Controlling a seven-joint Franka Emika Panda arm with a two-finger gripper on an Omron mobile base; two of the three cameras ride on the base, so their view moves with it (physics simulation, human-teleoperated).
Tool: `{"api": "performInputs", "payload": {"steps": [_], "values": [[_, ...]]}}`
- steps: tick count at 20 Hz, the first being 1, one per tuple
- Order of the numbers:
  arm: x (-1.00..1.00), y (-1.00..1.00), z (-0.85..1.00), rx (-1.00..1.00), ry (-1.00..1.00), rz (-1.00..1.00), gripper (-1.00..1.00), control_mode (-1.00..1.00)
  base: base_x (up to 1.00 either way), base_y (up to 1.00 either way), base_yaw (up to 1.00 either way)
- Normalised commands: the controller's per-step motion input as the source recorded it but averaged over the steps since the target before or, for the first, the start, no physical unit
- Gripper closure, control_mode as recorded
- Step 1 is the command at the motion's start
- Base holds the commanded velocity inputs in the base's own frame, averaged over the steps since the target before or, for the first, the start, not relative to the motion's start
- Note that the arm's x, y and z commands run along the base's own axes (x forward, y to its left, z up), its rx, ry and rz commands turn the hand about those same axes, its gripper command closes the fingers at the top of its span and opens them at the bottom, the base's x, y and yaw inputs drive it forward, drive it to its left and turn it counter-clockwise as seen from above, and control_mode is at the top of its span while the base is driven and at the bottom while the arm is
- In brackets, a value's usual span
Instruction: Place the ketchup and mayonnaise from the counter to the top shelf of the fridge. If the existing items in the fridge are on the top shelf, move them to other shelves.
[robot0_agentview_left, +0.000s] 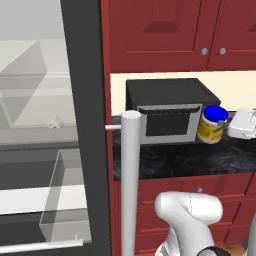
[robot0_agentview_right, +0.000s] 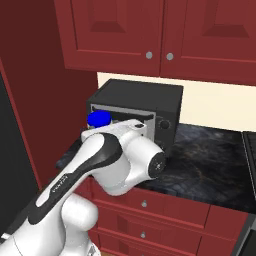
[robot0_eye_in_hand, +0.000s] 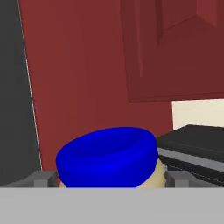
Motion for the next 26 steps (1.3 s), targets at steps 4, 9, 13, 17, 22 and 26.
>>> {"api": "performInputs", "payload": {"steps": [4,9,13,17,22,26], "values": [[-0.56,0.04,0.52,0.12,0.23,0.0,1.0,-1.0,0.0,0.0,0.0],[-0.8,0.03,0.0,0.04,-0.06,0.0,1.0,-1.0,0.0,0.0,0.0],[-0.25,0.0,0.0,0.0,-0.04,0.0,1.0,1.0,-0.75,0.02,0.0],[0.0,0.0,0.0,0.0,0.0,0.0,1.0,1.0,-1.0,0.18,0.0],[0.0,0.0,0.0,0.0,0.0,0.0,1.0,1.0,-1.0,0.55,0.01],[0.0,0.0,0.0,0.0,0.0,0.0,1.0,1.0,-1.0,0.97,0.01]]}}
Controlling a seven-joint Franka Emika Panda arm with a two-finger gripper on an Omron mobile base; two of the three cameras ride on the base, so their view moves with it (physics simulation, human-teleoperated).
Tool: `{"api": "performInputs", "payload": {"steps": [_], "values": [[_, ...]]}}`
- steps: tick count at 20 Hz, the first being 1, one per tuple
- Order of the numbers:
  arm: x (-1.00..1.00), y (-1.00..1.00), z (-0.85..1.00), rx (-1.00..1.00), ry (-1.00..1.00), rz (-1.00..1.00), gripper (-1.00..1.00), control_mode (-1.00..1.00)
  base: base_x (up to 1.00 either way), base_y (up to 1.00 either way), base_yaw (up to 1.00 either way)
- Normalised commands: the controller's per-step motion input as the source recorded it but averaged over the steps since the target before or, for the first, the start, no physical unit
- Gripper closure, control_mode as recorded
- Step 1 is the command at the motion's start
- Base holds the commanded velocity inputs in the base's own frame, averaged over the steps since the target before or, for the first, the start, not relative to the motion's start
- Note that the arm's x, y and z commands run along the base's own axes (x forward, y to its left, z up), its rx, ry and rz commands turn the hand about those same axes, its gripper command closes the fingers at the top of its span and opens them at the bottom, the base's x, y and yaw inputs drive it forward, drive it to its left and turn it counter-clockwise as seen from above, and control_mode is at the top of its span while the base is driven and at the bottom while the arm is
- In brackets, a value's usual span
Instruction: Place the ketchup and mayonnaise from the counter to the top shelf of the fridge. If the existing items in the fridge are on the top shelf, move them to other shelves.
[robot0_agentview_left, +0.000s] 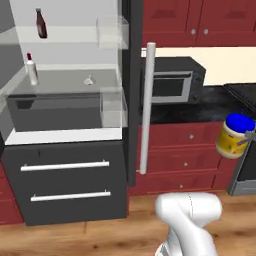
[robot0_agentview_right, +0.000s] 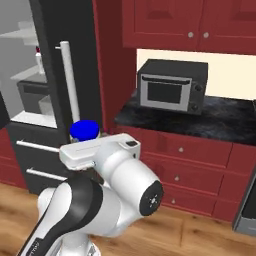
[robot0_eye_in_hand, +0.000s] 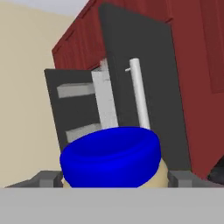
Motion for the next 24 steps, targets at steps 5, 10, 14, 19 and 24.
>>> {"api": "performInputs", "payload": {"steps": [5,10,14,19,24], "values": [[0.0,0.0,0.0,0.0,0.0,0.0,1.0,1.0,-0.96,1.0,0.0],[0.0,0.0,0.0,0.0,0.0,0.0,1.0,1.0,-0.15,1.0,0.0],[0.0,0.0,0.0,0.0,0.0,0.0,1.0,1.0,0.52,1.0,0.0],[0.0,0.0,0.0,0.0,0.0,0.0,1.0,1.0,0.88,0.97,-0.04],[0.0,0.0,0.0,0.0,0.0,0.0,1.0,1.0,1.0,0.36,-0.1]]}}
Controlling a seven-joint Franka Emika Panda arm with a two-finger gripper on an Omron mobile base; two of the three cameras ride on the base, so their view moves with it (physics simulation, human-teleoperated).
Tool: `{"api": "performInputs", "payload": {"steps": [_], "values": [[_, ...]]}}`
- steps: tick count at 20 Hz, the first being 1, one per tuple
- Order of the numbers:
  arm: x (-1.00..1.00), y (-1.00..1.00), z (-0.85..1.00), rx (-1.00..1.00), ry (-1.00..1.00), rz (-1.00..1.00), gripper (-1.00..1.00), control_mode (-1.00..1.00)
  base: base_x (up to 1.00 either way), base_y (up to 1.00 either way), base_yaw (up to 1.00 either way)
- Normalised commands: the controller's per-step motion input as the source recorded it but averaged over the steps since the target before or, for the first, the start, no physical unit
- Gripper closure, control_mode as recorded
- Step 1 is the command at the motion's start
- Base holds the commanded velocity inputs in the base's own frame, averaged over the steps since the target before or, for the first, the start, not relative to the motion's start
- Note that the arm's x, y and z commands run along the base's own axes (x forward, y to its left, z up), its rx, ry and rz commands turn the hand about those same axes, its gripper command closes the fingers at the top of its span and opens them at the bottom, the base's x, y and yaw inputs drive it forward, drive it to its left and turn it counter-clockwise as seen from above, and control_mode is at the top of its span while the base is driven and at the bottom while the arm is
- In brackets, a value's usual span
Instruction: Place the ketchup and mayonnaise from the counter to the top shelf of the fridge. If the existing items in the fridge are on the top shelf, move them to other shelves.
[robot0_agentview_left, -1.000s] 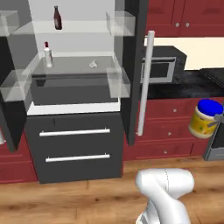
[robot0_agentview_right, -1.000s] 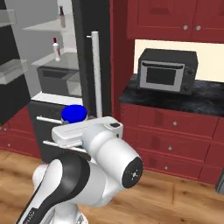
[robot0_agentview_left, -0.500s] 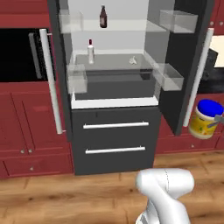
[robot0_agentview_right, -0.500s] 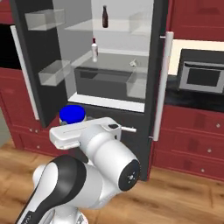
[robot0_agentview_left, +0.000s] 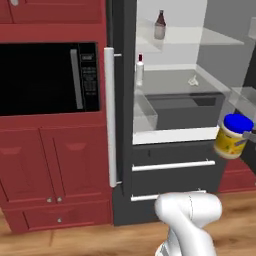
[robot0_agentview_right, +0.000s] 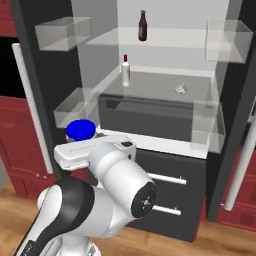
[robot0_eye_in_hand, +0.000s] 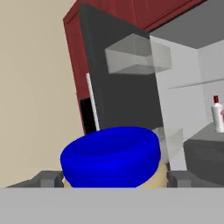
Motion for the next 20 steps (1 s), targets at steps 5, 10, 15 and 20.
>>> {"api": "performInputs", "payload": {"steps": [5,10,15,20], "values": [[0.0,0.0,0.0,0.0,0.0,0.0,1.0,1.0,0.89,-0.08,-0.03],[0.0,0.0,0.0,0.0,0.0,0.0,1.0,1.0,0.86,-0.01,-0.01],[0.0,0.0,0.0,0.0,0.0,0.0,1.0,1.0,0.6,-0.29,0.0],[0.0,0.0,0.0,0.0,0.0,0.0,1.0,1.0,0.15,-0.33,-0.04]]}}
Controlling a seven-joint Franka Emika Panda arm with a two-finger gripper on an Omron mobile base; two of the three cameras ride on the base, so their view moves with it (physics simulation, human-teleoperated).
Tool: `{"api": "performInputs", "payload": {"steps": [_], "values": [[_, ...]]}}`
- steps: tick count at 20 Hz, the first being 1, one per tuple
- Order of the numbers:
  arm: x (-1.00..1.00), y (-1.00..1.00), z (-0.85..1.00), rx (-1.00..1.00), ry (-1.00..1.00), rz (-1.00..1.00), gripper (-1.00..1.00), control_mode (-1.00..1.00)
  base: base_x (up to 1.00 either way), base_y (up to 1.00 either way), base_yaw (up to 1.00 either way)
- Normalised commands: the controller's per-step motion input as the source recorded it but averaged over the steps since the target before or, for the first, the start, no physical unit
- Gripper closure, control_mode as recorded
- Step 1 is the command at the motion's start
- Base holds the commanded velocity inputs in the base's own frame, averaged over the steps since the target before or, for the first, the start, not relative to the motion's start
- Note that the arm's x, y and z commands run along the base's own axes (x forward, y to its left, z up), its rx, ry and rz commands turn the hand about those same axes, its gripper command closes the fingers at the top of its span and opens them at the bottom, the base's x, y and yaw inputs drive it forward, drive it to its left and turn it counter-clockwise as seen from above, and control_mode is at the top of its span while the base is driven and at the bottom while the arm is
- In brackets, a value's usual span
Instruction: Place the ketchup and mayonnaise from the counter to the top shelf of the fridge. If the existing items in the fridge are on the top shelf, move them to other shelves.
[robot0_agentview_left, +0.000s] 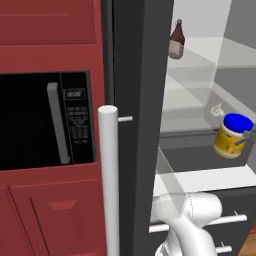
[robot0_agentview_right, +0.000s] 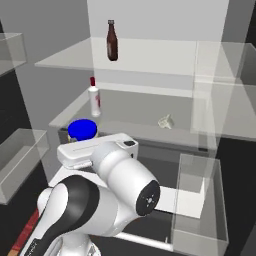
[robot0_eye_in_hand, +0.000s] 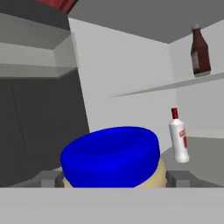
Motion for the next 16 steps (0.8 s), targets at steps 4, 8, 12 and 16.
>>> {"api": "performInputs", "payload": {"steps": [4,8,12,16], "values": [[0.0,0.0,0.0,0.0,0.0,0.0,1.0,1.0,0.03,-0.31,-0.04],[0.0,0.0,0.0,0.0,0.0,0.0,1.0,1.0,0.36,-0.16,-0.07],[0.0,0.0,0.0,0.0,0.0,0.0,1.0,1.0,0.59,-0.02,-0.07],[0.0,0.0,0.0,0.0,0.0,0.0,1.0,1.0,0.33,-0.15,-0.1]]}}
